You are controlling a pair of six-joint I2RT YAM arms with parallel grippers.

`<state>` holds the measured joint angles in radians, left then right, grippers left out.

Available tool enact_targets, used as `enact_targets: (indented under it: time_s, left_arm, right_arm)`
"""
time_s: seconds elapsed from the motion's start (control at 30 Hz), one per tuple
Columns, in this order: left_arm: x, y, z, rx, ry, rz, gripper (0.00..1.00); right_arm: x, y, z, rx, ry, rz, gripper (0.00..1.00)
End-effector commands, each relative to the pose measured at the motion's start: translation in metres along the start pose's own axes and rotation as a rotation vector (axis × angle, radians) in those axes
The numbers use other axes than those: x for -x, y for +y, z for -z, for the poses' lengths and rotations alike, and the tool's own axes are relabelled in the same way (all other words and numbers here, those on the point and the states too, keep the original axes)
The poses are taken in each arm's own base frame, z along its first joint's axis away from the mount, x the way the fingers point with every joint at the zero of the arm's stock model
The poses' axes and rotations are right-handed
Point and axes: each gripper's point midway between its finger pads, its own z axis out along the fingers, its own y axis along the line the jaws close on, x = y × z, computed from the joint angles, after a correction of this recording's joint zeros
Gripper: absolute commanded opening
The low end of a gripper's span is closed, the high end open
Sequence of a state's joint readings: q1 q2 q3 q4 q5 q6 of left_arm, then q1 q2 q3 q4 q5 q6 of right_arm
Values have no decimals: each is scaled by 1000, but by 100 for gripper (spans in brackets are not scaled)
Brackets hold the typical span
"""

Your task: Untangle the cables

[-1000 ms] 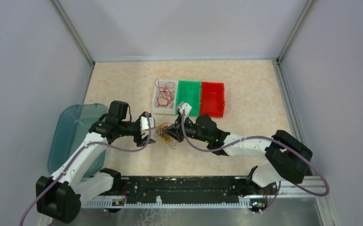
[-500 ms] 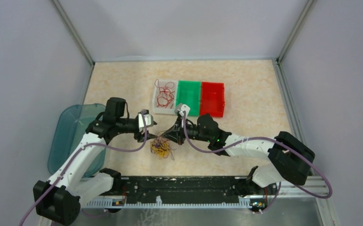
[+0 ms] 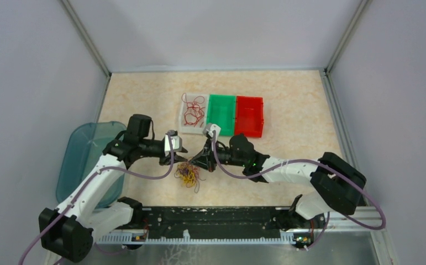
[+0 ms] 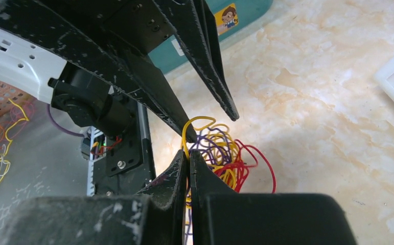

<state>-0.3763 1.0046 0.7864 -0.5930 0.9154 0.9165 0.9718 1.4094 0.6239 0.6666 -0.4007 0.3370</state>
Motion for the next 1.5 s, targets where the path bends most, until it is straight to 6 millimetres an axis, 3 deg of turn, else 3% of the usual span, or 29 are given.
enact_targets:
  time_s: [0.0,0.33,0.5,0.6,0.67,1.07,1.3,1.47]
  left_arm:
    - [16,-3,1,-26,-37,-17,38]
    - [15,10,1,36,-17,-38,6]
    - [24,22,7,104,-23,-67,0]
    - [43,25,13,116,-56,-86,0]
    - [57,25,17,115,-81,-77,0]
    - [132,30,44,140,-207,-45,0]
    - [172,32,61,162,-279,-43,0]
    - [200,38,75,205,-329,-79,0]
  right_arm:
    - [42,10,-10,36,-119,37,0]
    - [42,10,-9,28,-142,7,3]
    - [45,1,0,-22,-183,-20,39]
    - [58,-3,9,-44,-259,-21,59]
    - [69,1,11,-34,-296,-2,63]
    - [74,1,-14,4,-352,12,70]
    - [83,13,-28,69,-395,-12,59]
    - [68,7,-30,53,-379,-43,53]
